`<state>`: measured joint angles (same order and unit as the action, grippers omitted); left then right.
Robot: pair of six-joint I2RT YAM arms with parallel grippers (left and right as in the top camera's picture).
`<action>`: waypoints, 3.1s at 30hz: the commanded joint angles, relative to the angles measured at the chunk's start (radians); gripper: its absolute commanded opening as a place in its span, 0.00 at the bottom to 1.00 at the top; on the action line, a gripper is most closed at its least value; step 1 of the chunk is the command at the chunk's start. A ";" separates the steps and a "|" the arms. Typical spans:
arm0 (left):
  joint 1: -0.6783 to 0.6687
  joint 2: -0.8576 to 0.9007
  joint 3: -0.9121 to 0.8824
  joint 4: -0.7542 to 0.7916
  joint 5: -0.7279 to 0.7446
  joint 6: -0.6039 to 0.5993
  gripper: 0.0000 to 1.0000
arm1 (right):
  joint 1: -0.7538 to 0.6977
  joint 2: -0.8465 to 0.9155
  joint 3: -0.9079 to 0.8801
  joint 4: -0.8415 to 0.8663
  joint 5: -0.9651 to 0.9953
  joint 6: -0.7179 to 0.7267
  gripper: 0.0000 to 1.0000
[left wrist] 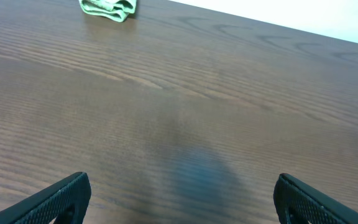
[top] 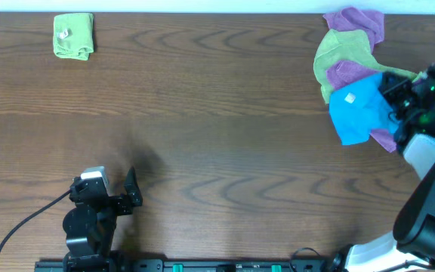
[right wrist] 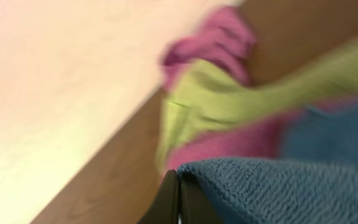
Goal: Fold the cloth
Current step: 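Reach the right gripper to the blue cloth in the pile and grasp it, then pull the blue cloth out with the right gripper toward table center, then drag the blue cloth's labeled corner rightward with the right gripper to flatten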
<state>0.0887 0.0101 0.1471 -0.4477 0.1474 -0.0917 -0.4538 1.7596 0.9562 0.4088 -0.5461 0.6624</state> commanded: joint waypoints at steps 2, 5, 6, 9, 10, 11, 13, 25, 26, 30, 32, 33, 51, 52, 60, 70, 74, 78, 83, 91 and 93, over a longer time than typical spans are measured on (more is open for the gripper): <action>-0.004 -0.006 -0.018 -0.004 0.002 0.014 0.95 | 0.069 0.000 0.114 0.001 -0.244 0.007 0.01; -0.004 -0.006 -0.018 -0.004 0.002 0.014 0.95 | 0.156 0.000 0.205 -0.001 -0.327 0.024 0.01; -0.004 -0.006 -0.018 -0.004 0.002 0.014 0.95 | 0.190 0.000 0.240 -0.002 -0.349 0.034 0.02; -0.004 -0.006 -0.018 -0.004 0.002 0.014 0.95 | 0.333 0.000 0.374 -0.011 -0.390 0.048 0.01; -0.004 -0.006 -0.018 -0.004 0.002 0.014 0.95 | 0.368 0.000 0.407 -0.023 -0.390 0.047 0.02; -0.004 -0.006 -0.018 -0.004 0.002 0.014 0.95 | 0.401 0.000 0.439 -0.039 -0.390 0.047 0.01; -0.004 -0.006 -0.018 -0.004 0.002 0.014 0.95 | 0.479 0.000 0.513 -0.070 -0.393 0.043 0.01; -0.004 -0.006 -0.018 -0.004 0.002 0.014 0.95 | 0.510 0.000 0.590 -0.873 -0.521 -0.327 0.99; -0.004 -0.006 -0.018 -0.004 0.002 0.014 0.96 | 0.502 0.000 0.590 -0.937 -0.499 -0.368 0.99; -0.004 -0.006 -0.018 -0.004 0.002 0.014 0.95 | 0.502 0.000 0.590 -1.070 -0.359 -0.477 0.99; -0.004 -0.006 -0.018 -0.004 0.002 0.014 0.95 | 0.529 0.000 0.590 -1.122 -0.272 -0.534 0.99; -0.004 -0.006 -0.018 -0.004 0.002 0.014 0.95 | 0.551 0.000 0.590 -1.140 -0.247 -0.566 0.99; -0.004 -0.006 -0.018 -0.004 0.002 0.014 0.96 | 0.867 0.257 0.586 -1.185 0.228 -0.607 0.01; -0.004 -0.006 -0.018 -0.004 0.002 0.014 0.95 | 0.867 0.272 0.586 -1.175 0.228 -0.607 0.01; -0.004 -0.006 -0.018 -0.004 0.002 0.014 0.95 | 0.867 0.337 0.586 -1.165 0.181 -0.608 0.01; -0.004 -0.006 -0.018 -0.004 0.002 0.014 0.95 | 0.884 0.374 0.586 -1.192 0.183 -0.626 0.01; -0.004 -0.006 -0.018 -0.004 0.002 0.014 0.95 | 0.887 0.386 0.586 -1.185 0.215 -0.626 0.01; -0.004 -0.006 -0.018 -0.004 0.002 0.014 0.95 | 0.887 0.402 0.586 -1.174 0.240 -0.626 0.01; -0.004 -0.006 -0.018 -0.004 0.002 0.014 0.96 | 0.890 0.435 0.586 -1.174 0.223 -0.610 0.01; -0.004 -0.006 -0.018 -0.004 0.002 0.014 0.95 | 0.919 0.440 0.586 -1.303 0.222 -0.591 0.01; -0.004 -0.006 -0.018 -0.004 0.002 0.014 0.95 | 0.921 0.440 0.586 -1.364 0.258 -0.564 0.01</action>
<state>0.0887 0.0101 0.1471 -0.4473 0.1474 -0.0917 0.4515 2.1792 1.5467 -0.9104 -0.3279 0.0635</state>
